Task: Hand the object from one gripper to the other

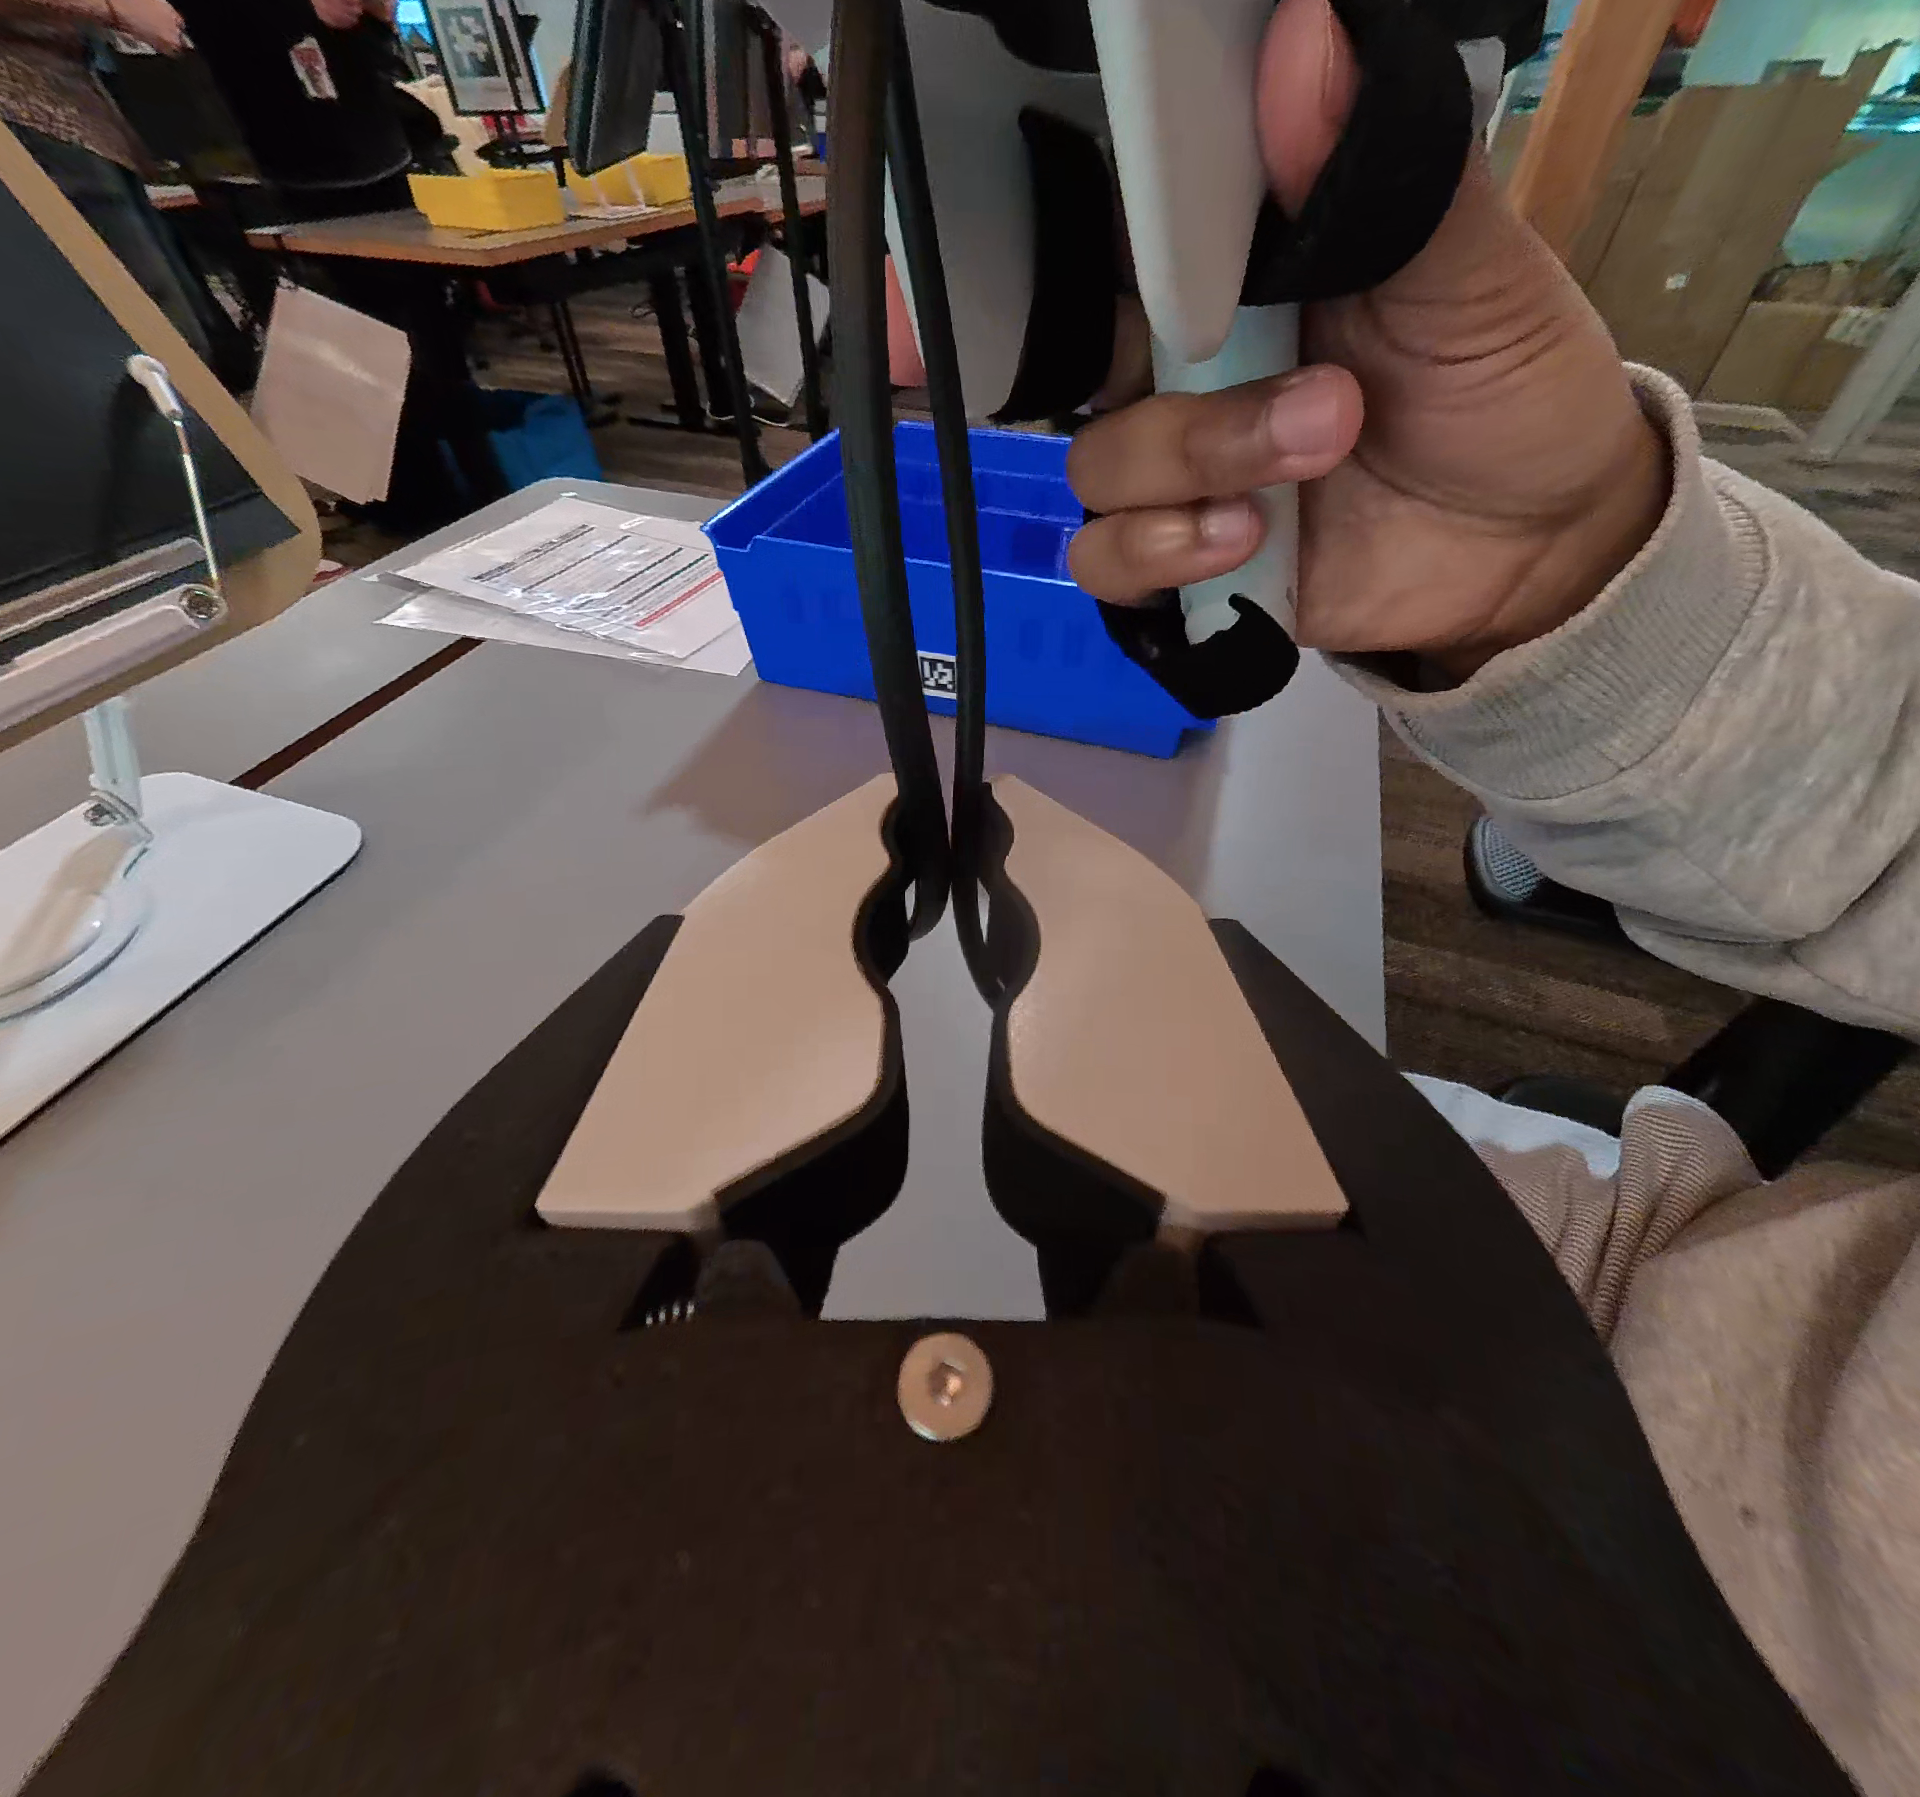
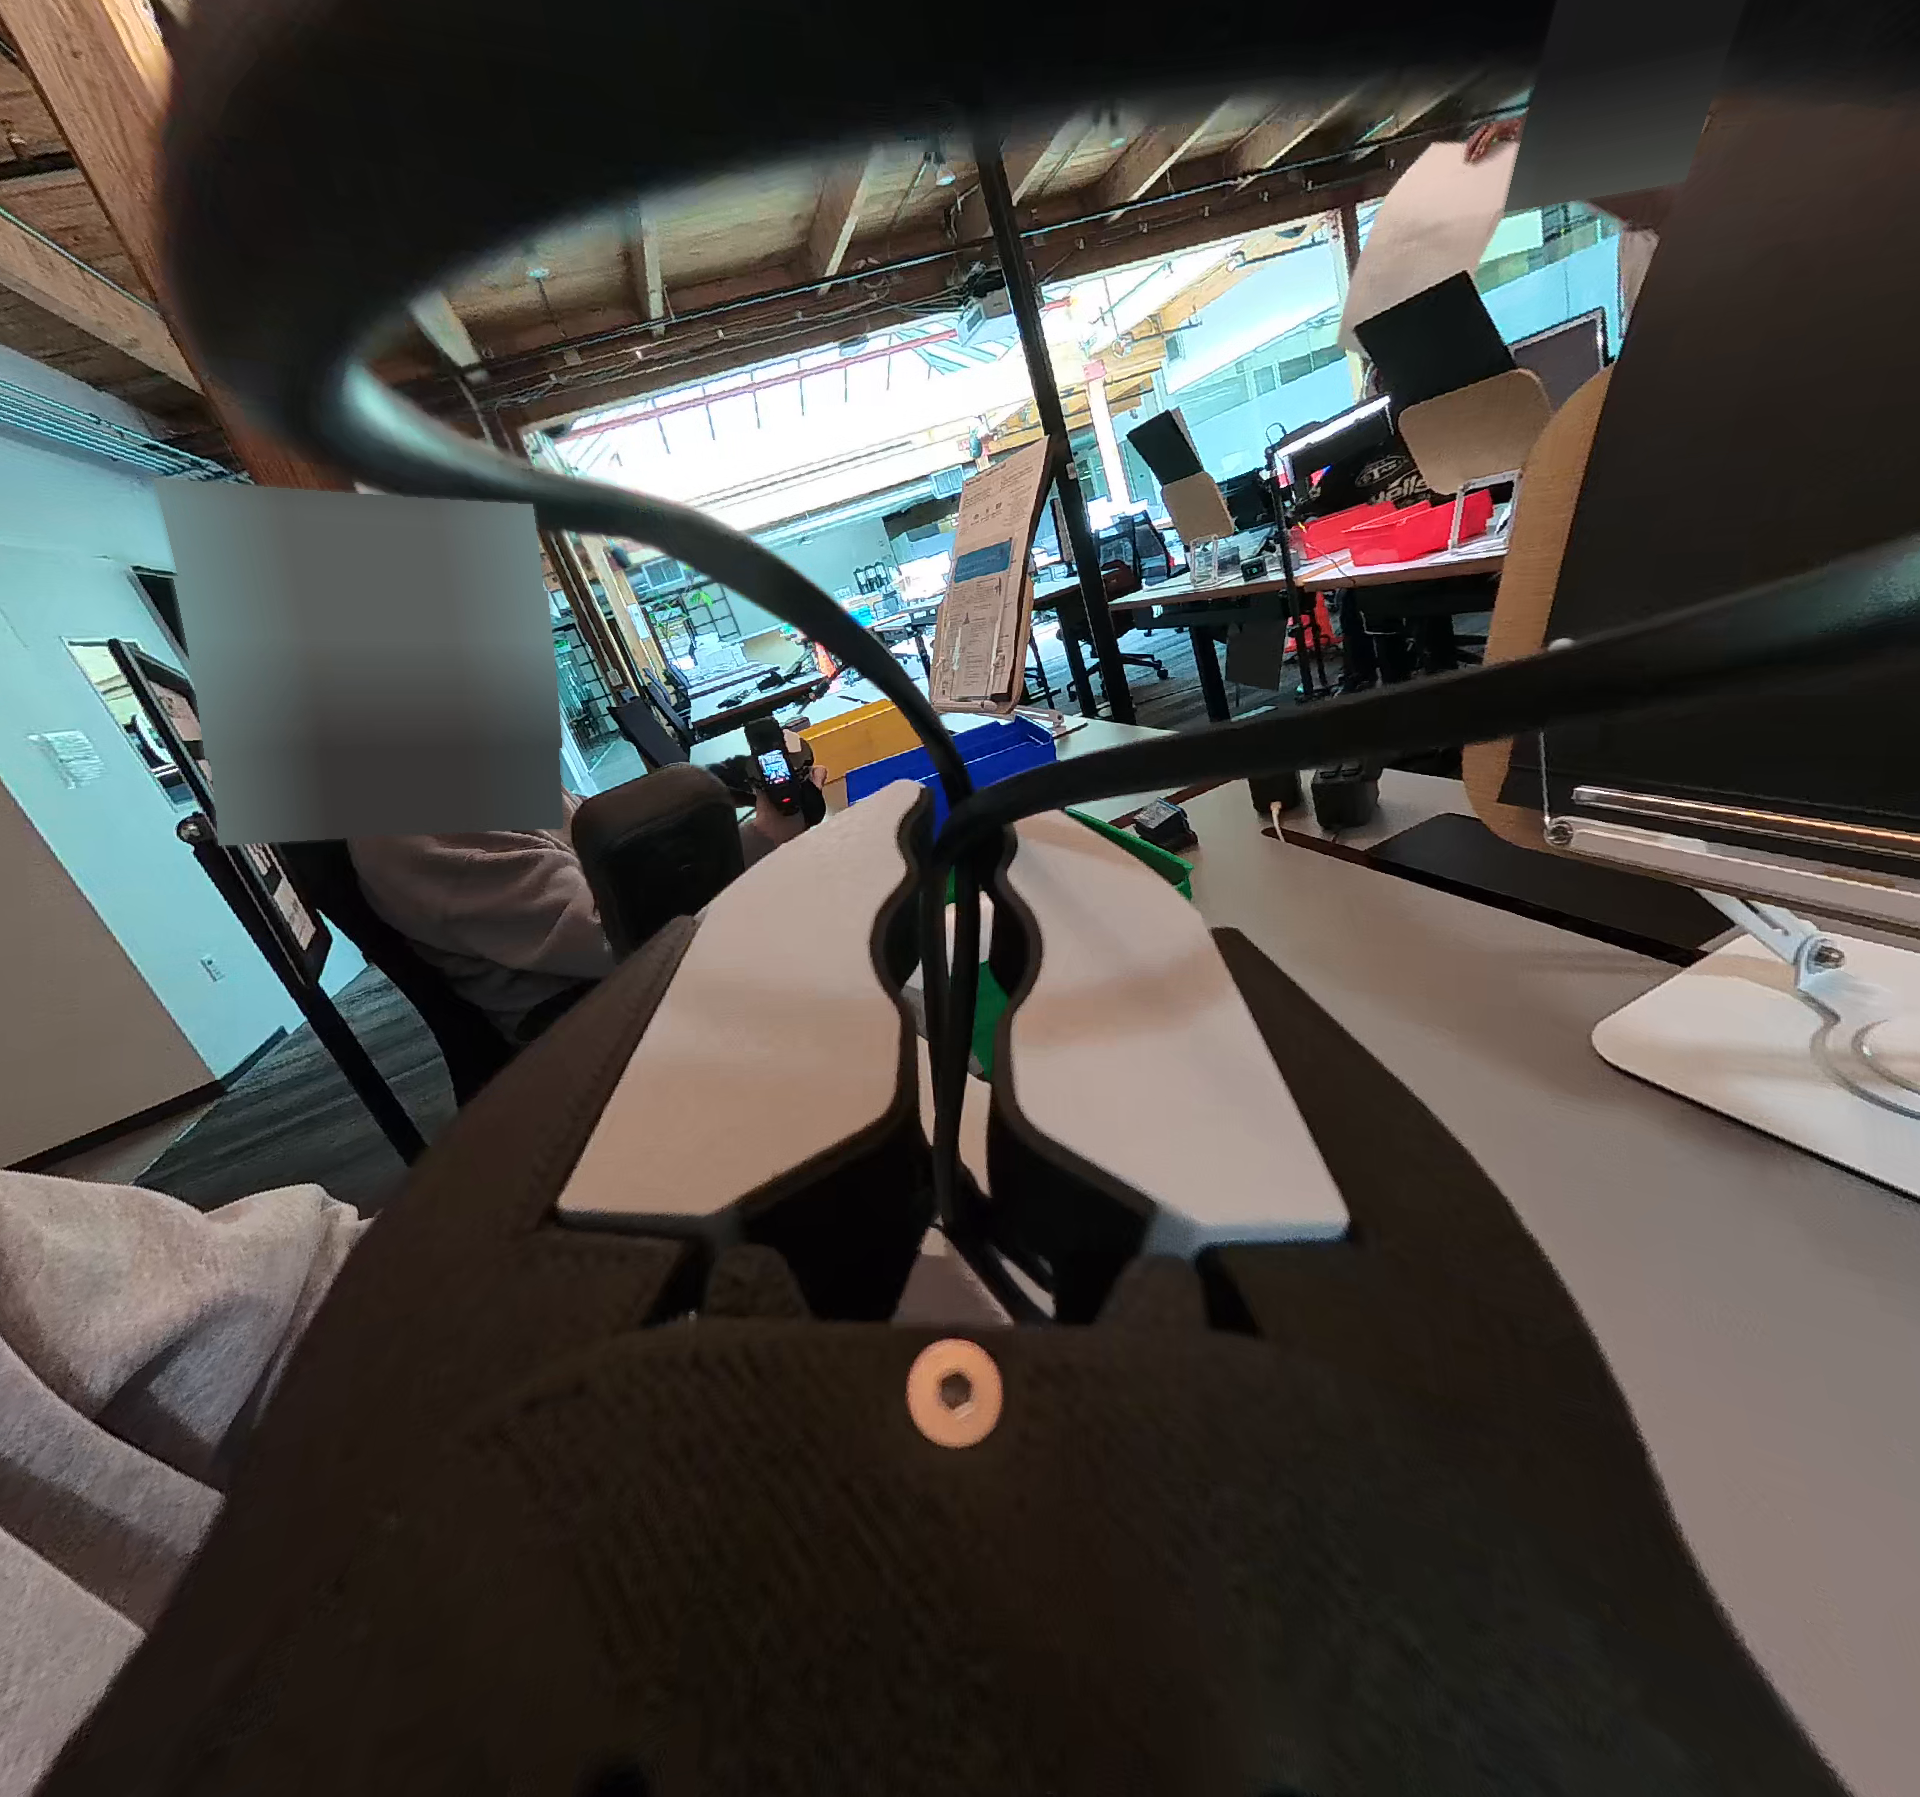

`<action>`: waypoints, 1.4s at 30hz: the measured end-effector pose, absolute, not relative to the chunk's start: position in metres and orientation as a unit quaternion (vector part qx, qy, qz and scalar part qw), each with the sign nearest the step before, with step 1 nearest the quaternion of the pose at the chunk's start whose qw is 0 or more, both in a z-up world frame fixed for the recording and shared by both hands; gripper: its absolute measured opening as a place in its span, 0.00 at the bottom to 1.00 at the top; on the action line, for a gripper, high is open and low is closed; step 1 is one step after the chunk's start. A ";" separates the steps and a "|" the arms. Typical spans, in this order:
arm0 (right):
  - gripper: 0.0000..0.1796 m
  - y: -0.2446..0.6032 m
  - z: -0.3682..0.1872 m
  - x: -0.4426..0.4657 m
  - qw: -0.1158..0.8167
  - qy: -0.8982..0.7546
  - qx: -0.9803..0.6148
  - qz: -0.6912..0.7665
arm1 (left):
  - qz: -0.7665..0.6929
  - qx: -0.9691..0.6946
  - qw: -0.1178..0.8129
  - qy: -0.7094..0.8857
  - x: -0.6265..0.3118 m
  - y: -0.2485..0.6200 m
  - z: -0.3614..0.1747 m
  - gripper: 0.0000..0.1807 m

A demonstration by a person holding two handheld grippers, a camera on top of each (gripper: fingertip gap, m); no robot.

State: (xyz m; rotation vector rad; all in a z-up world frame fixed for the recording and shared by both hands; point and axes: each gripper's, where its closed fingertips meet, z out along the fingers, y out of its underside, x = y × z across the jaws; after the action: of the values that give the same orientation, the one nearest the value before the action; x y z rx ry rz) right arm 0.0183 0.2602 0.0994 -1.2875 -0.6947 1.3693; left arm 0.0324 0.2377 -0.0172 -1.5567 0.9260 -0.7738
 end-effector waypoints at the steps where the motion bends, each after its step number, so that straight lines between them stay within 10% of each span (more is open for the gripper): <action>1: 0.04 0.260 0.100 0.019 0.540 -0.292 -0.541 0.575 | -0.331 -0.659 0.551 0.391 0.033 0.237 -0.017 0.05; 8: 0.05 0.268 0.100 0.025 0.532 -0.268 -0.539 0.596 | -0.330 -0.657 0.554 0.390 0.027 0.237 -0.009 0.04; 14: 0.35 0.278 0.042 0.003 0.409 -0.333 -0.625 0.575 | -0.347 -0.665 0.571 0.333 0.002 0.248 0.011 0.04; 21: 0.30 0.257 -0.009 -0.019 0.251 -0.374 -0.656 0.606 | -0.318 -0.680 0.619 0.230 -0.065 0.276 0.036 0.04; 33: 0.28 0.262 0.053 -0.009 0.619 -0.490 -0.482 0.380 | -0.337 -0.692 0.533 0.351 -0.060 0.245 0.033 0.04; 42: 0.33 0.231 0.059 -0.016 0.578 -0.516 -0.451 0.443 | -0.294 -0.662 0.521 0.451 -0.030 0.217 0.029 0.04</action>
State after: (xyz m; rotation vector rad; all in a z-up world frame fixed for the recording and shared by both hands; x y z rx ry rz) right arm -0.0162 0.2309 0.0592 -1.0561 -1.2062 1.0371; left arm -0.0298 0.2172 0.0289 -1.5879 1.0817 -0.7047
